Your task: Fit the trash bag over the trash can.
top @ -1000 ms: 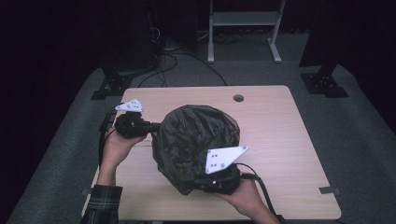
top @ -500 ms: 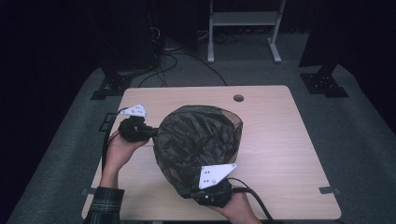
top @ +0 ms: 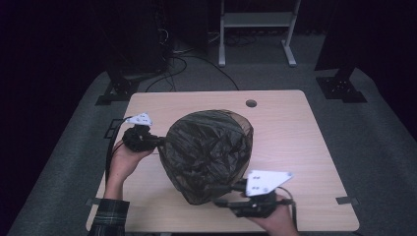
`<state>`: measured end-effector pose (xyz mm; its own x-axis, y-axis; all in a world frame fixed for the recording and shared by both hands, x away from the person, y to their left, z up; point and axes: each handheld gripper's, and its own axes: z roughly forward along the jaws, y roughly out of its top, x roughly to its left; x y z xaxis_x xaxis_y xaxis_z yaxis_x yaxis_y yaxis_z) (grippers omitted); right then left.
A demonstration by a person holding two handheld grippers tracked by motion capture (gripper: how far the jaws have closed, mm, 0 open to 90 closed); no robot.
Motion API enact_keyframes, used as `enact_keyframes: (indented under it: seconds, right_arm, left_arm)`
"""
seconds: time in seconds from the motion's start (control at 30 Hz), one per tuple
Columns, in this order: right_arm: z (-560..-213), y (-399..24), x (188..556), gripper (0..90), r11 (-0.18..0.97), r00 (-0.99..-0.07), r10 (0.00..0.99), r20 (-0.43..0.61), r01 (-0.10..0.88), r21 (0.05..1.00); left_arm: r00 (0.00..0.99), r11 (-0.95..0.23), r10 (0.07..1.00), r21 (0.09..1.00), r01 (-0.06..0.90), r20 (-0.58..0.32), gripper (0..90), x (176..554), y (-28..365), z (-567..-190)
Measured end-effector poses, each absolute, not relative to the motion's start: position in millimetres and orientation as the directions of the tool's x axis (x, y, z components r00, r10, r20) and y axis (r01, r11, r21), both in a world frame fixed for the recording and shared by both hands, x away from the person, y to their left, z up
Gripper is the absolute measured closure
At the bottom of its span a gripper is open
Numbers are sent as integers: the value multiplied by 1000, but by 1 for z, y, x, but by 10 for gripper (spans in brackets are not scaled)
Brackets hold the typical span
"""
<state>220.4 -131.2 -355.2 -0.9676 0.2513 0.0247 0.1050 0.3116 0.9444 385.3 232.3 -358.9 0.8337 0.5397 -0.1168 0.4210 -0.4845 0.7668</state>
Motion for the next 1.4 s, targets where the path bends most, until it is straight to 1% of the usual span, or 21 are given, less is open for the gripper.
enact_keyframes:
  seconds: [0.1, 0.2, 0.3, 0.43, 0.53, 0.6, 0.7, 0.73, 0.77, 0.8, 0.83, 0.87, 1.07, 1.23, 1.27, 1.4]
  right_arm:
    - [-349, -164, 234, 558, 283, -936, 352, 24, 131, 950]
    - [-352, -190, 253, 448, 276, -898, 436, 59, 196, 941]
    - [-357, -203, 269, 391, 266, -884, 457, 98, 241, 933]
    - [-358, -206, 282, 351, 272, -873, 481, 83, 239, 932]
    - [-357, -205, 290, 321, 266, -870, 482, 102, 256, 929]
    - [-358, -202, 296, 347, 262, -877, 463, 125, 271, 926]
    - [-362, -193, 302, 568, 281, -885, 446, 135, 282, 917]
    - [-363, -191, 304, 692, 280, -891, 431, 144, 284, 917]
    - [-363, -190, 304, 781, 284, -895, 421, 147, 284, 916]
    - [-363, -190, 305, 841, 286, -898, 415, 147, 283, 916]
    - [-363, -190, 305, 841, 286, -898, 415, 147, 283, 916]
    - [-364, -189, 305, 898, 286, -899, 410, 155, 288, 914]
    - [-371, -190, 306, 900, 311, -893, 418, 163, 310, 899]
    - [-394, -189, 309, 900, 349, -881, 435, 186, 355, 867]
    - [-403, -187, 310, 900, 368, -876, 442, 192, 372, 852]
    - [-415, -184, 313, 900, 393, -872, 450, 193, 388, 834]
  left_arm:
    - [835, -489, 538, 764, 421, -115, 897, 385, 233, -359]
    - [836, -491, 537, 763, 420, -115, 897, 385, 232, -359]
    - [837, -492, 536, 762, 421, -116, 897, 385, 231, -360]
    - [838, -494, 533, 762, 419, -115, 897, 385, 231, -360]
    - [838, -493, 533, 762, 420, -118, 897, 385, 232, -359]
    - [840, -493, 530, 763, 419, -119, 897, 385, 231, -359]
    - [842, -492, 526, 764, 418, -122, 897, 385, 230, -360]
    - [842, -493, 525, 763, 418, -122, 897, 385, 230, -360]
    - [843, -492, 523, 764, 417, -124, 898, 385, 230, -360]
    - [844, -494, 522, 764, 416, -123, 898, 385, 230, -359]
    - [844, -494, 522, 764, 416, -123, 899, 385, 230, -359]
    - [846, -494, 519, 763, 417, -126, 899, 385, 229, -359]
    - [843, -509, 523, 748, 427, -125, 900, 385, 226, -366]
    - [837, -534, 532, 716, 450, -129, 899, 387, 223, -380]
    - [837, -544, 532, 706, 453, -127, 899, 388, 223, -383]
    - [828, -560, 544, 675, 480, -137, 899, 391, 222, -398]
